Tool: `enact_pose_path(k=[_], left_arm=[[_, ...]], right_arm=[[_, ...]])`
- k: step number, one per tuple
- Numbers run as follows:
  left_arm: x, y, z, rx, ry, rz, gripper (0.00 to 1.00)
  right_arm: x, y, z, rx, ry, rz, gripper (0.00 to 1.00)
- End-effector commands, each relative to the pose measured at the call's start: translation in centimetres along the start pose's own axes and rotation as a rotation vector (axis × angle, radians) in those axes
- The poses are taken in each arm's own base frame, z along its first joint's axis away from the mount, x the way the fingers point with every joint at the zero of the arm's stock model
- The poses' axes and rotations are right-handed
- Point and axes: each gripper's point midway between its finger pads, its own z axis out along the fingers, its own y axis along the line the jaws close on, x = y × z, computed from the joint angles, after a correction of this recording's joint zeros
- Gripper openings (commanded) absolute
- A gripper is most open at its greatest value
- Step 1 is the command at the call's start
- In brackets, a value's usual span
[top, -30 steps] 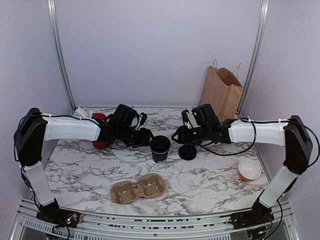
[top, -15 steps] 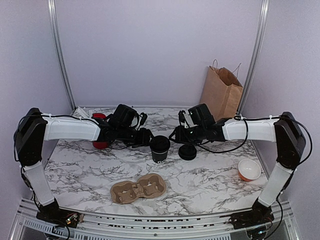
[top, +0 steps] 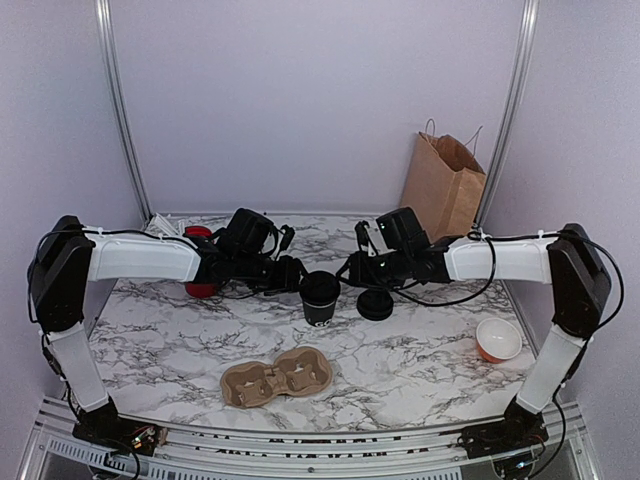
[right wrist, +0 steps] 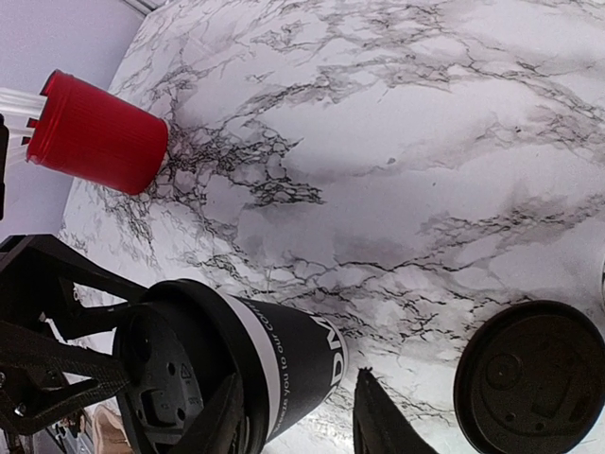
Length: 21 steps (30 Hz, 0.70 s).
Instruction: Pack the takeout coffee
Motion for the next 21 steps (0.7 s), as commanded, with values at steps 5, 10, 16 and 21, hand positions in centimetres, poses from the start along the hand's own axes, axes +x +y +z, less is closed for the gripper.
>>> enact_pose_path(k=[5,10,16,21], left_arm=[[1.6,1.4,1.1,-0.046,0.057,0.003,0.52],[1.7,1.4,1.2,-0.046,0.061,0.003,0.52],[1.9,1.6,1.4,-0.052,0.066,0.001,0.52],[2.0,1.7,1.4,-0.052,0.067,0.001,0.52]], right_arm=[[-1.2,0.9,0.6,-0.034,-0.009,-0.022,0.38],[-0.3,0.1,1.3,-0.007,0.026,-0.015,0.38],[2.5,-2.3,1.8,0.069,0.112,-0.008,0.36],[5.6,-4.0,1.5,0.123,0.182,-0.014,0.35]])
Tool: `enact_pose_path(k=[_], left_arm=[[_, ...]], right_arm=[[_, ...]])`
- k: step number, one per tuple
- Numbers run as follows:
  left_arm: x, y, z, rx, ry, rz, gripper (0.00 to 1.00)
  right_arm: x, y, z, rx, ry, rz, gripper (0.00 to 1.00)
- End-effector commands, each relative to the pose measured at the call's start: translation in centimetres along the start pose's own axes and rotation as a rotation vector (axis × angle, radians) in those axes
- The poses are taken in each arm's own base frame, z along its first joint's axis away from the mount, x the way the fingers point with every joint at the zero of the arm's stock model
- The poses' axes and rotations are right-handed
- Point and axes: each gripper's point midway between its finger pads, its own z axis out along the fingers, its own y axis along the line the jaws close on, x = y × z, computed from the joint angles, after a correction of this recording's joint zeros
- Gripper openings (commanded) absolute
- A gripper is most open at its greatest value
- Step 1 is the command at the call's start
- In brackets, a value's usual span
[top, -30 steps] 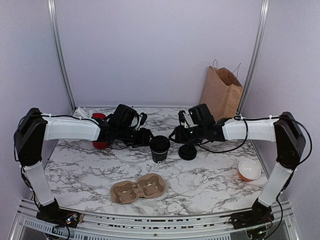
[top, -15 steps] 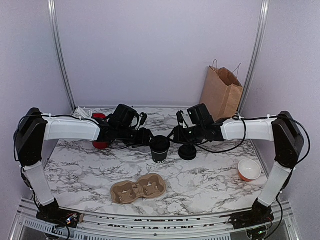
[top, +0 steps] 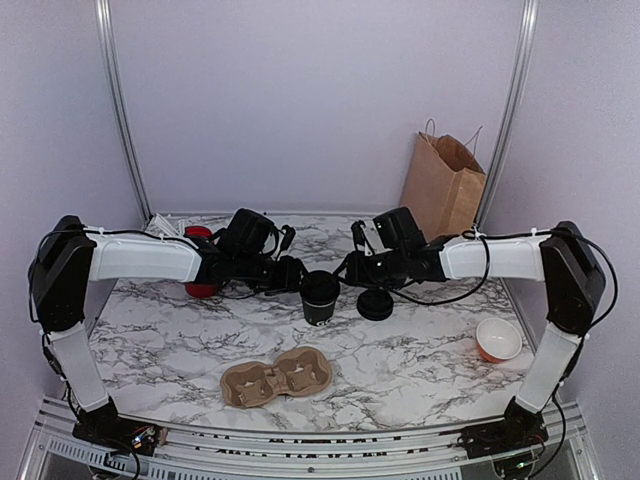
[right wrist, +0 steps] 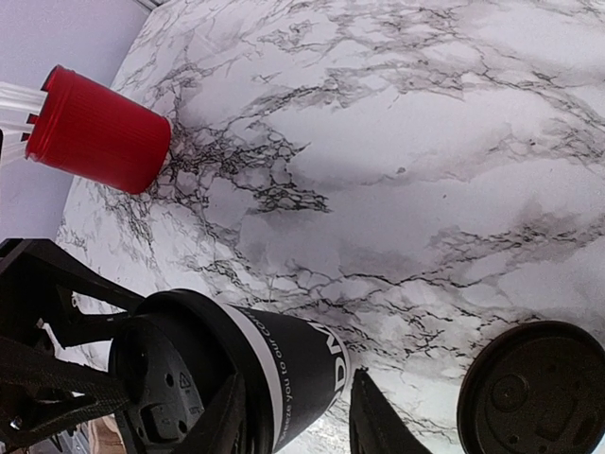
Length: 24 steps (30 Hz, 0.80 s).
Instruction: Pack the takeout coffee
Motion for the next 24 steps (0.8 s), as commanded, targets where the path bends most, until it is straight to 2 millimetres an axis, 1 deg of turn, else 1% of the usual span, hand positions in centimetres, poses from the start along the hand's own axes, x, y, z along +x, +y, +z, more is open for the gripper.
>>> enact_pose_path(k=[1,5,7,10,13,19,21,24], left_arm=[[2.1,1.7,1.2,-0.056,0.07,0.0,0.52],[2.2,1.9,1.4,-0.058,0.072,-0.003,0.52],[2.2,1.8,1.3,-0.057,0.071,-0.004,0.52],[2.2,1.7,1.2,-0.054,0.068,-0.004,0.52],[1.8,1.4,0.9,-0.047,0.06,-0.002,0.52],[0.5,0.3,0.0,-0.028,0.023,0.01,0.52],[0.2,0.0,-0.2,-0.022,0.014,0.012,0.52],[-0.2,-0.3,-0.5,-0.018,0.006,0.014,0.52]], right_arm=[[6.3,-4.0,0.5,0.138,0.179,0.003,0.35],[7.8,-4.4,0.5,0.182,0.218,-0.026,0.35],[8.3,-4.5,0.5,0.2,0.231,-0.037,0.35],[7.9,-4.5,0.2,0.22,0.221,-0.038,0.35],[5.9,-3.4,-0.5,0.21,0.163,-0.045,0.35],[0.9,-0.5,-1.4,0.179,0.049,-0.079,0.36],[-0.2,0.1,-1.5,0.174,0.024,-0.087,0.37],[-1.3,0.3,-1.6,0.18,0.003,-0.098,0.38]])
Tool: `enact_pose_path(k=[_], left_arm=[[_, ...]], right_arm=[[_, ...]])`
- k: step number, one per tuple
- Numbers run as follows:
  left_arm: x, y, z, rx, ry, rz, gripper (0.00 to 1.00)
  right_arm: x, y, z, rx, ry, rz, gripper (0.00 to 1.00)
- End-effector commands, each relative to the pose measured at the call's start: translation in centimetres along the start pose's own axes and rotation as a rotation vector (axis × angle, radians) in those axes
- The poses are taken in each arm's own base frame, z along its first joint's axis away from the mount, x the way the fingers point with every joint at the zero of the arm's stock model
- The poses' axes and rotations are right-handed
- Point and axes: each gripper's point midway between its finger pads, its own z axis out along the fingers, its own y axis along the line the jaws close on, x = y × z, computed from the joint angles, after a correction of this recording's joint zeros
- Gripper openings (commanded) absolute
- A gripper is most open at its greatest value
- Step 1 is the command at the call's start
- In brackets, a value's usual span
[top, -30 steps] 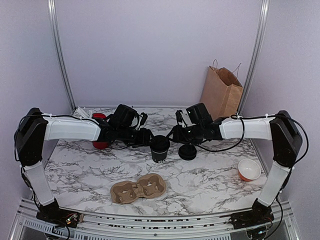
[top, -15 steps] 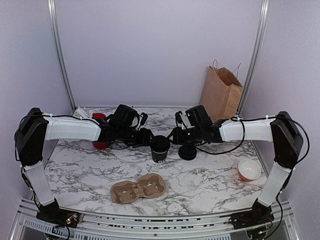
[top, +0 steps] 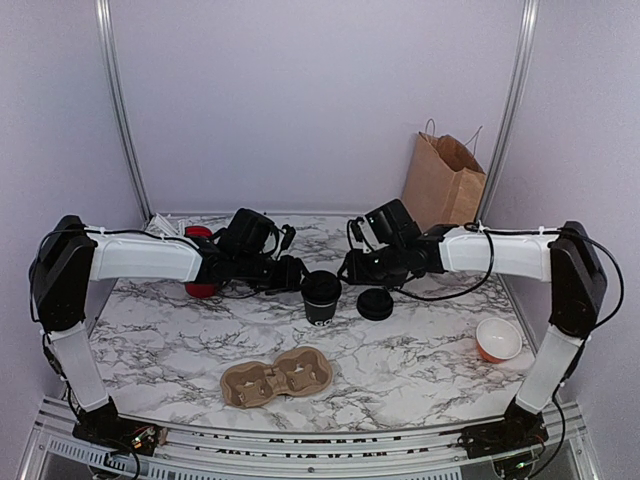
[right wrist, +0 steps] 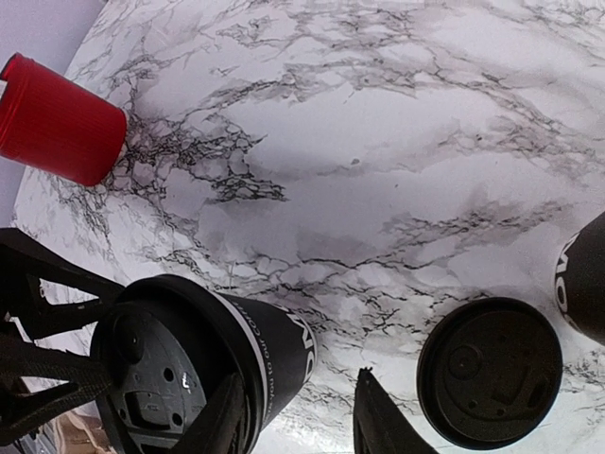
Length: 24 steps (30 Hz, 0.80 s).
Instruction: Pack the takeout coffee
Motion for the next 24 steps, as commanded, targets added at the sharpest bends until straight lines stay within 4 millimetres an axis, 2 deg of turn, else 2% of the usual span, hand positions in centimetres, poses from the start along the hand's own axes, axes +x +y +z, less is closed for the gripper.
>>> enact_pose_path(k=[1,6,10,17,24], left_arm=[[-0.2,-0.3,-0.6,-0.019,0.007,0.014,0.52],[-0.9,-0.9,-1.2,-0.012,-0.012,0.019,0.52],[-1.5,-1.0,-1.9,-0.023,-0.034,0.019,0.52],[-2.3,-1.5,-3.3,-0.012,-0.066,0.008,0.53],[-1.9,0.5,-3.4,-0.043,-0.063,-0.071,0.49]], right_arm=[[-1.7,0.1,-0.4,0.046,-0.021,-0.032,0.38],[-2.7,0.1,-1.0,0.049,-0.043,-0.038,0.39],[-3.2,0.8,-1.9,0.028,-0.064,-0.061,0.39],[-2.2,2.4,-1.9,0.006,-0.053,-0.113,0.4],[-2.1,3.2,-2.1,0.013,-0.065,-0.134,0.4]])
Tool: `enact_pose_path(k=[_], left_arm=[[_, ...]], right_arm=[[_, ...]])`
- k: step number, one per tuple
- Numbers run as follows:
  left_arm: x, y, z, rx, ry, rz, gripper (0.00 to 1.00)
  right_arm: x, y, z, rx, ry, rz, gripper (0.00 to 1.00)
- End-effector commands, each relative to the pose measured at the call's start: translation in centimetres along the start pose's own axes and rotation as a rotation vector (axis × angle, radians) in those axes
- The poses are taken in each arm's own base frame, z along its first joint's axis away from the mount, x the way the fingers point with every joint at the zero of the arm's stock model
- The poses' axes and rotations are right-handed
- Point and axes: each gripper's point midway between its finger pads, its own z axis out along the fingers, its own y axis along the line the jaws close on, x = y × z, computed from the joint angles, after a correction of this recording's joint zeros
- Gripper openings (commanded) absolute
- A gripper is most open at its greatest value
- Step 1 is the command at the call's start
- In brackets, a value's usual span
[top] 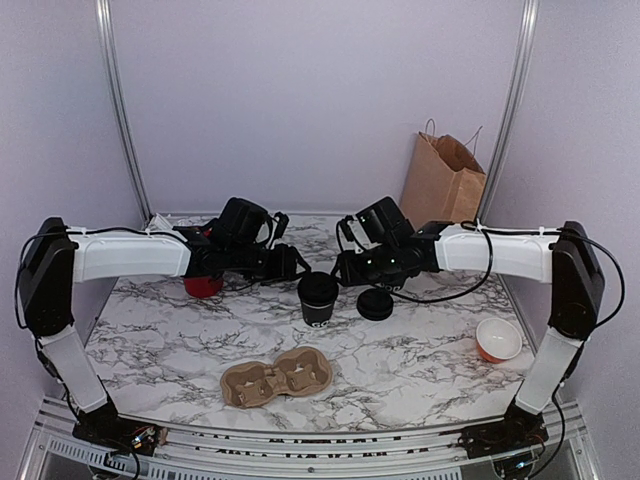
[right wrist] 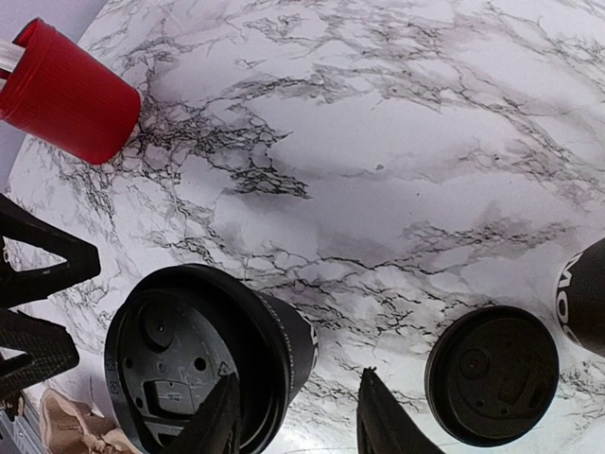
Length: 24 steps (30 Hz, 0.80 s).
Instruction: Pack the takeout coffee
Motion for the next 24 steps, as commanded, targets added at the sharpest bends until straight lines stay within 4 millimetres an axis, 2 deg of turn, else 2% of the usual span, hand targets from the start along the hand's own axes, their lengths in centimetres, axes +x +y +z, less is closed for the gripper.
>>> enact_pose_path(k=[1,9,13,24], left_arm=[[0.2,1.5,-0.8,-0.023,0.006,-0.067,0.49],[1.0,1.9,0.0,-0.007,0.042,-0.095,0.42],[1.5,2.2,0.4,-0.006,0.059,-0.105,0.38],[2.7,2.7,1.3,0.004,0.09,-0.122,0.31]], right_arm=[[-2.1,1.3,-1.7,-0.006,-0.065,-0.028,0.4],[-2.3,2.3,-1.8,-0.024,-0.066,-0.045,0.39],[-1.6,3.0,-1.4,-0.041,-0.043,-0.057,0.38],[0.2,2.8,-0.7,-0.045,0.006,-0.05,0.33]])
